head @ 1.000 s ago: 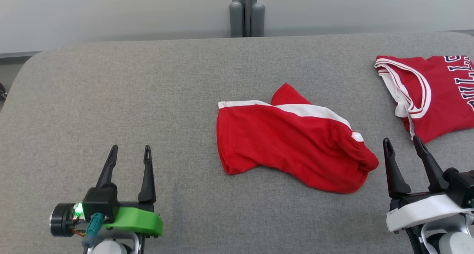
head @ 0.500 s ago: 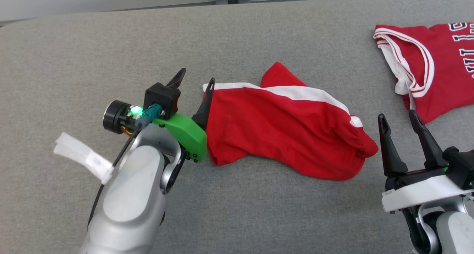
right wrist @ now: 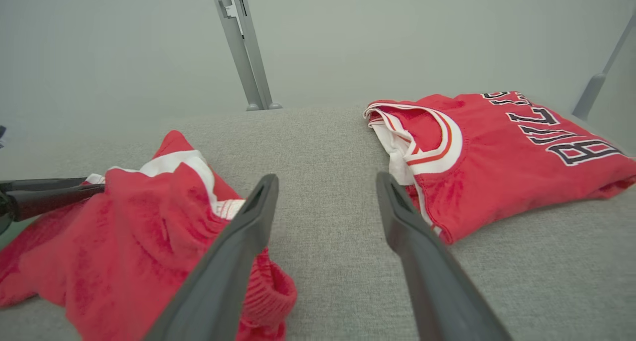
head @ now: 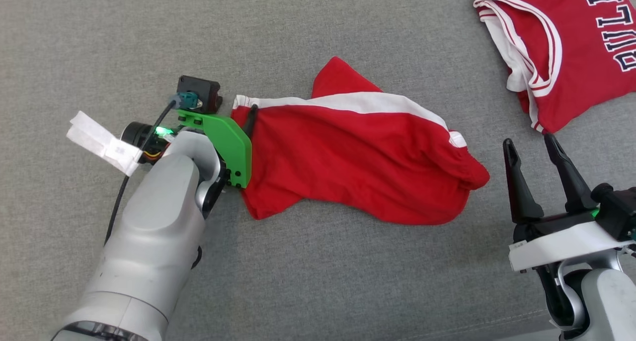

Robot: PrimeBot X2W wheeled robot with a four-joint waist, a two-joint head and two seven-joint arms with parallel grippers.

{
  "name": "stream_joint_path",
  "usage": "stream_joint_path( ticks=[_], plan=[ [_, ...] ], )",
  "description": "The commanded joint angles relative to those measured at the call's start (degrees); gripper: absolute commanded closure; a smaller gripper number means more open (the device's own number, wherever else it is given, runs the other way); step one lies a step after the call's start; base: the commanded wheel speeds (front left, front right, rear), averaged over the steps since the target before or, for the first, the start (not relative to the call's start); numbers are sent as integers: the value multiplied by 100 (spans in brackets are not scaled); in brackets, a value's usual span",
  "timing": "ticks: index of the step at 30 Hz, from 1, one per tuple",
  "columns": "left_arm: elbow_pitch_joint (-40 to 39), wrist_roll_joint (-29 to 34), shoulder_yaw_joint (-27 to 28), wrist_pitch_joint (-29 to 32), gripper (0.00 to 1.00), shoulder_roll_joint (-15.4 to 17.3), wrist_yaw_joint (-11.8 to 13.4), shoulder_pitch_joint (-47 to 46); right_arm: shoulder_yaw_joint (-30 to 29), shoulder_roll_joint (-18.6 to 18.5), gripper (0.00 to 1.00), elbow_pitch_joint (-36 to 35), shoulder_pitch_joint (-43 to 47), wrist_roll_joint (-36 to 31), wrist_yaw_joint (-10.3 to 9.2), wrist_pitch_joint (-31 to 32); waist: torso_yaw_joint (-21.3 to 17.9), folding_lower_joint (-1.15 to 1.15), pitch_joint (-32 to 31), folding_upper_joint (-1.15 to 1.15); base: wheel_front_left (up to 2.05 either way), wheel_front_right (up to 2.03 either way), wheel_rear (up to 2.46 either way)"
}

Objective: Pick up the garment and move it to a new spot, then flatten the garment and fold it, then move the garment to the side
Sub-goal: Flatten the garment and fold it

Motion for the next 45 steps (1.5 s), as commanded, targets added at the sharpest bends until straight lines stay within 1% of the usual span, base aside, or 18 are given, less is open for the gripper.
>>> stream_joint_path(
  ticks=[1,2,3,11,15,18,19,20,21,22,25,28,30,33,34,35,39,45],
  plan=[
    [169,-72,-92,87,57,9,-35,-14,38,-73,0,27,-123,33,-10,-8,-69,0,101,0,0,0,0],
    [255,-159,-167,70,81,10,-43,-21,91,-112,0,33,-161,73,-10,26,-57,0,112,0,0,0,0],
    [302,-204,-226,35,100,7,-47,-23,146,-168,0,35,-185,69,-10,58,-44,0,120,0,0,0,0],
    [421,-746,-820,-178,100,20,-40,75,1041,-721,0,-66,-682,346,-10,467,117,0,149,0,0,0,0],
    [450,-990,-1089,-296,100,22,-41,76,1501,-1009,0,132,-1052,578,-10,829,204,0,151,0,0,0,0],
    [426,-1179,-1269,-424,100,24,-41,58,1657,-1165,0,342,-1242,735,-10,1028,291,0,159,0,0,0,0],
    [417,-1230,-1304,-486,100,25,-41,52,1667,-1202,27,398,-1271,781,-10,1075,318,0,160,0,0,0,0],
    [420,-1269,-1345,-563,100,25,-41,40,1655,-1236,58,438,-1292,828,-10,1081,349,0,159,0,0,0,0],
    [428,-1297,-1374,-640,100,26,-40,26,1641,-1255,69,463,-1300,869,-10,1084,370,0,156,0,0,0,0],
    [456,-1323,-1386,-754,100,33,-26,6,1621,-1281,100,486,-1304,911,-10,1069,388,0,147,0,0,0,0],
    [511,-1396,-1368,-1087,100,43,-26,-26,1491,-1313,100,522,-1226,950,-10,981,422,0,106,0,0,0,0],
    [544,-1456,-1259,-1604,100,54,-13,-63,1297,-1276,100,510,-1097,920,-11,786,430,0,-30,0,0,0,0],
    [432,-1426,-1189,-1766,100,110,25,-72,1179,-1291,100,453,-1076,833,-11,646,440,0,-118,0,0,0,0],
    [-18,-1324,-1043,-1866,100,235,146,-4,975,-1277,100,319,-997,713,-12,434,480,0,-287,0,0,0,0],
    [-702,-1162,-813,-1866,100,388,307,74,823,-1277,100,158,-989,603,-12,342,510,0,-407,0,0,0,0],
    [-1048,-1081,-703,-1867,100,459,388,161,753,-1267,100,72,-992,563,-12,314,519,0,-467,0,0,0,0],
    [-2842,-637,-241,-1865,100,778,750,685,383,-1227,100,-424,-971,330,-16,267,553,0,-813,0,0,0,0],
    [-4963,-202,148,-1865,100,1221,1188,1356,-97,-1137,100,-1172,-993,91,-18,530,591,0,-1295,0,0,0,0]
  ],
)
